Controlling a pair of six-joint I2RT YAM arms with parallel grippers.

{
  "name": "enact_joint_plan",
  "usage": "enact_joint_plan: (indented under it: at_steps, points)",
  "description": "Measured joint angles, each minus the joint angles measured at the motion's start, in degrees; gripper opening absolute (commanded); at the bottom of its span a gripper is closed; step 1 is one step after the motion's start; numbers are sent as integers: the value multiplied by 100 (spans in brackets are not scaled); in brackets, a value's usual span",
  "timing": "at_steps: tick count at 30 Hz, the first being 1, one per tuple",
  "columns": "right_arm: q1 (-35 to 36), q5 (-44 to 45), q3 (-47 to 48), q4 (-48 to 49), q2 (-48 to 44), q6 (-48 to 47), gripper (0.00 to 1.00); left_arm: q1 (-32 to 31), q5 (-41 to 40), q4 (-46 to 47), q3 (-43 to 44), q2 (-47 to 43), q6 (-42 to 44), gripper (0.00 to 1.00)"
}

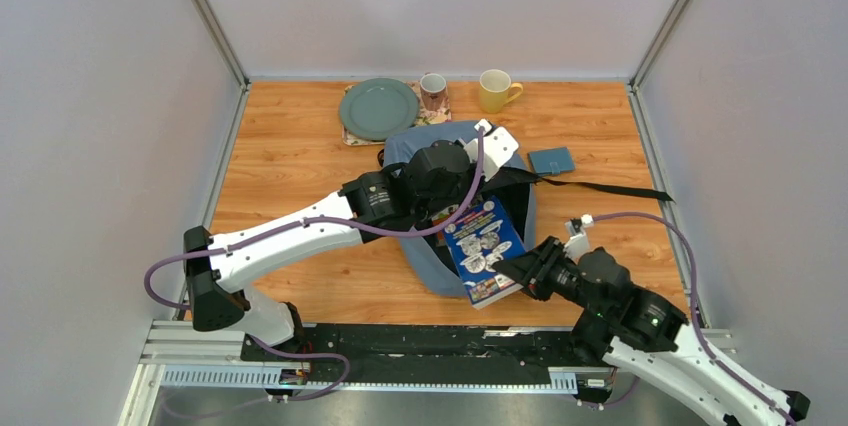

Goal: Pack the student bag
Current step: Place the book in the student bag.

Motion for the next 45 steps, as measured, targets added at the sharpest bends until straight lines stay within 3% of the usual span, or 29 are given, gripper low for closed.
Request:
enact_joint_plan:
  at_steps: [7, 15, 19, 27, 33, 40, 45]
  points:
    - [-369, -269, -369, 1644, 1086, 328, 0, -2, 223, 33, -184, -120, -103, 0]
    - [-2100, -1814, -909, 3974, 2815, 1021, 0, 9, 267, 114, -356, -321, -186, 0]
    - [-2409, -1978, -951, 4315, 3720, 1102, 0, 4, 269, 125, -415, -358, -197, 0]
    - [-2356, -1792, -905, 4317, 3606, 1060, 7, 4, 444, 179, -457, -363, -317, 0]
    - [-2319, -1628, -367, 4627, 4763, 933, 9, 4, 575, 232, -490, -363, -479, 0]
    - [-2013, -1019, -90, 4935, 5412, 691, 25, 4, 682, 278, -568, -374, -645, 0]
    - [-1899, -750, 201, 4889, 5866, 299, 54, 4, 695, 380, -656, -382, -732, 0]
